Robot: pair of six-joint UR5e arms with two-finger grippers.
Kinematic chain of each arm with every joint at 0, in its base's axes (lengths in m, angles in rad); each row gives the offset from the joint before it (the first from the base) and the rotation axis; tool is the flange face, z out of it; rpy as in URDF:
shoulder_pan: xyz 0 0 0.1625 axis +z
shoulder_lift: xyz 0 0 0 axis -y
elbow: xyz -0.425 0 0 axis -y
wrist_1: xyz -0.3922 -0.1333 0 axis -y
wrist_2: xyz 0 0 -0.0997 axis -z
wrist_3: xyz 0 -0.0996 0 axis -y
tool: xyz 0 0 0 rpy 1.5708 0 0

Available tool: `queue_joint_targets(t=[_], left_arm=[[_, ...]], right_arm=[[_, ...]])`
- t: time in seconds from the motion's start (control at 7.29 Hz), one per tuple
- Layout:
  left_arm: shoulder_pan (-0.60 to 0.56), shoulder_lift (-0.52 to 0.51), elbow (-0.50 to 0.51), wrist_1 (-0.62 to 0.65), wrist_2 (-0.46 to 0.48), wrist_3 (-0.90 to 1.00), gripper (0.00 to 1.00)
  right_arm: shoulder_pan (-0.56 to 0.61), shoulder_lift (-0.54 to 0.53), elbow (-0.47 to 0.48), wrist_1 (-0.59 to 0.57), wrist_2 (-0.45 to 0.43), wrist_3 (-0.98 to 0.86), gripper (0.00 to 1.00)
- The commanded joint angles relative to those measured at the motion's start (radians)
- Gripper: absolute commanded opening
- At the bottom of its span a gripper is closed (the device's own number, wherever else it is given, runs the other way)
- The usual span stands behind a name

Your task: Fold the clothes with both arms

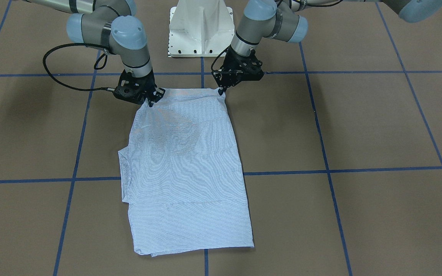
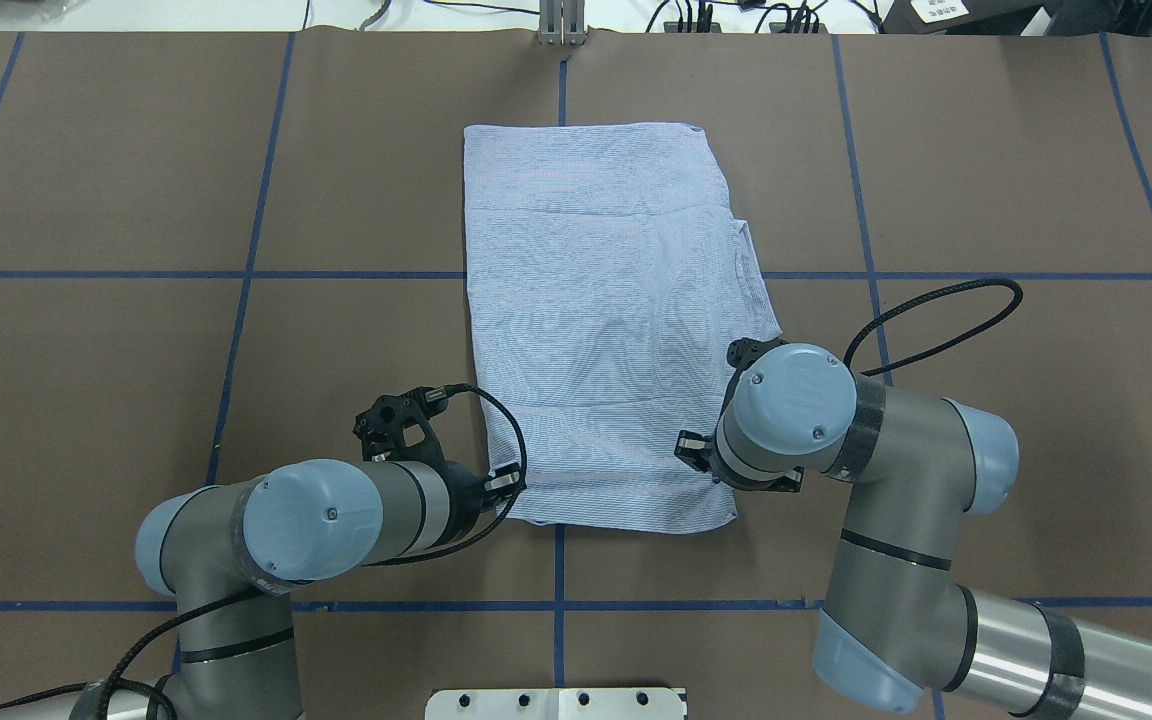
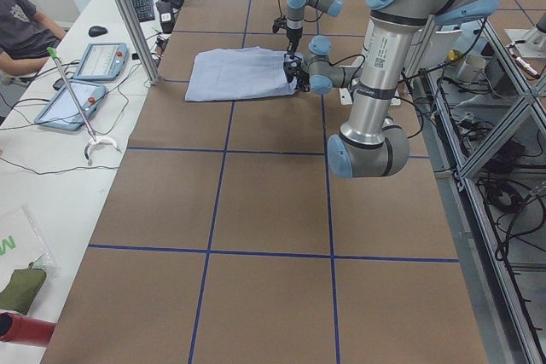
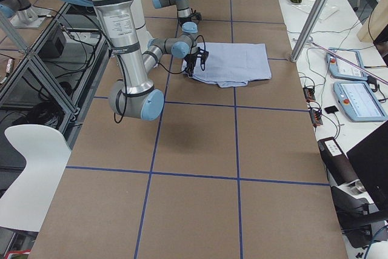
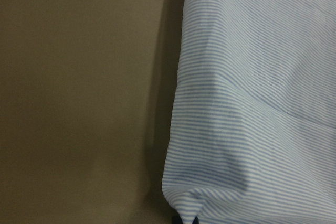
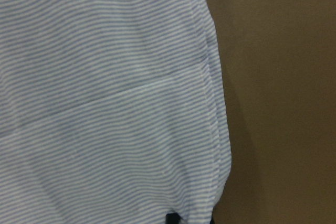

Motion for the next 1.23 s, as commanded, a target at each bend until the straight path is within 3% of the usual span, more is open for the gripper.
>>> queue_joint_targets(t=[0.0,0.41,0.69,1.1], left_arm=[[-0.008,-0.002,-0.003,0.0,-0.002,0.0,0.0],[-0.011,0.0,-0.078,0.006,-0.03,0.002,0.0],[-0.011,0.009,-0.241,0.197,-0.107,0.008,0.0],[0.003,0.005,-0.427,0.423,-0.115,0.006,0.0]], right_arm=[[0.009,0.003,0.048,-0.006,-0.002,0.007,0.0],[0.014,0.004,0.089,0.001,0.042,0.01,0.0],[0.015,-0.011,0.167,-0.002,0.101,0.008,0.0],[0.026,-0.068,0.345,-0.008,0.265,0.004,0.0]])
